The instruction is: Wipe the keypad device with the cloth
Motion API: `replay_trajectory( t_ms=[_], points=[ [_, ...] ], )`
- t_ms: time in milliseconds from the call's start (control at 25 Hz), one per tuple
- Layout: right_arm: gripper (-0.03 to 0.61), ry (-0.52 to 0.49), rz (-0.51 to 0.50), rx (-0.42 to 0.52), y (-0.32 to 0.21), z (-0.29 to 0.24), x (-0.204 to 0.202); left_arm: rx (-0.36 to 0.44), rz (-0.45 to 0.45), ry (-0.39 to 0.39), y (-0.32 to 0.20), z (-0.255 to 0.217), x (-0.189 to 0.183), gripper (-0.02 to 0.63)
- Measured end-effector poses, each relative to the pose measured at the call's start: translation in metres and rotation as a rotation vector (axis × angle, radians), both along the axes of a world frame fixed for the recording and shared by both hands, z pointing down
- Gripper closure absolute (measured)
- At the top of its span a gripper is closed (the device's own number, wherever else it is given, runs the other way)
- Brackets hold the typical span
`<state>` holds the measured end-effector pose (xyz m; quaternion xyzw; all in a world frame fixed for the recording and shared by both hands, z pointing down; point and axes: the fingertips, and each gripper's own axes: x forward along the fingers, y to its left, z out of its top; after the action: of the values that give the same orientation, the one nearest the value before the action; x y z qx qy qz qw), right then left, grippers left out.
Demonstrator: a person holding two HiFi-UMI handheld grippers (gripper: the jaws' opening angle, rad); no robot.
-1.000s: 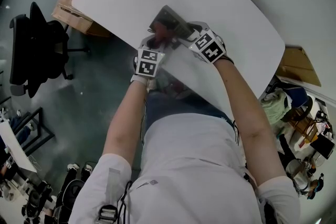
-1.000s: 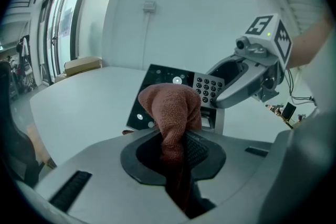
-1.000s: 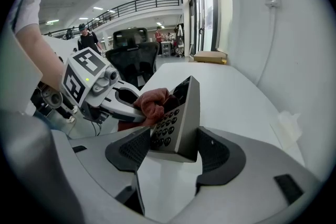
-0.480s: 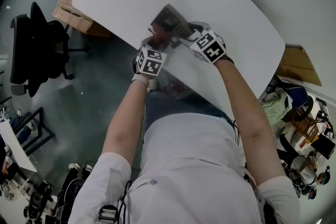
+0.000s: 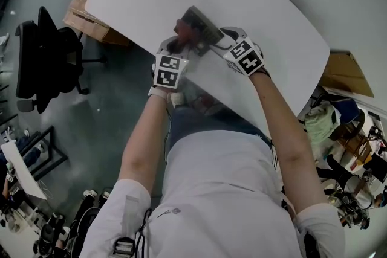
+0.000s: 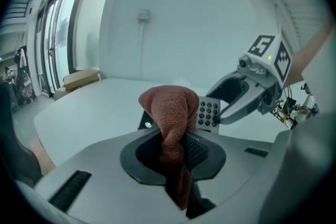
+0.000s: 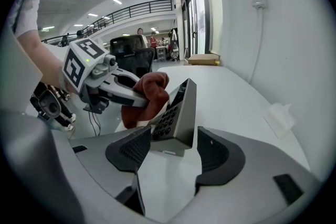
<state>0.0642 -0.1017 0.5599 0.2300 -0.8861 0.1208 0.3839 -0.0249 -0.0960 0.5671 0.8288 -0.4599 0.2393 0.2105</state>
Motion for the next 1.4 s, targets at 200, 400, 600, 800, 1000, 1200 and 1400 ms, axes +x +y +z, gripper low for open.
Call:
replay_trajectory(
  t_ms=[200,400,600,800,1000,1200,1400],
  points=[
    [0.331,0.047,-0.058,0.027,0.013,-0.003,0.001,0.075,0.065,0.068,-0.017,-0.035,0.03,0.551],
    [0.331,0.15,-0.183,0.123,0.015,-0.002,-0.002,0.067,0.137,0.061,-0.025,-0.032,0.054,0.551],
    [0.331,0.211,-0.248,0.158,0.015,0.002,-0.001,0.013,0.107,0.112,-0.025,-0.016,0.053,0.551],
    [0.331,0.209,-0.25,0.145,0.015,0.005,-0.003,0.01,0.11,0.125,-0.026,-0.011,0.052,0.551],
    [0.331,0.232,-0.26,0.15,0.016,0.003,0.0,0.023,0.112,0.117,-0.025,-0.011,0.054,0.552],
    [0.331,0.231,-0.249,0.141,0.016,0.003,0.001,0.013,0.111,0.106,-0.025,-0.01,0.055,0.551],
    [0.331,0.231,-0.246,0.137,0.013,0.005,-0.001,-0.019,0.099,0.092,-0.019,0.003,0.047,0.551]
  ],
)
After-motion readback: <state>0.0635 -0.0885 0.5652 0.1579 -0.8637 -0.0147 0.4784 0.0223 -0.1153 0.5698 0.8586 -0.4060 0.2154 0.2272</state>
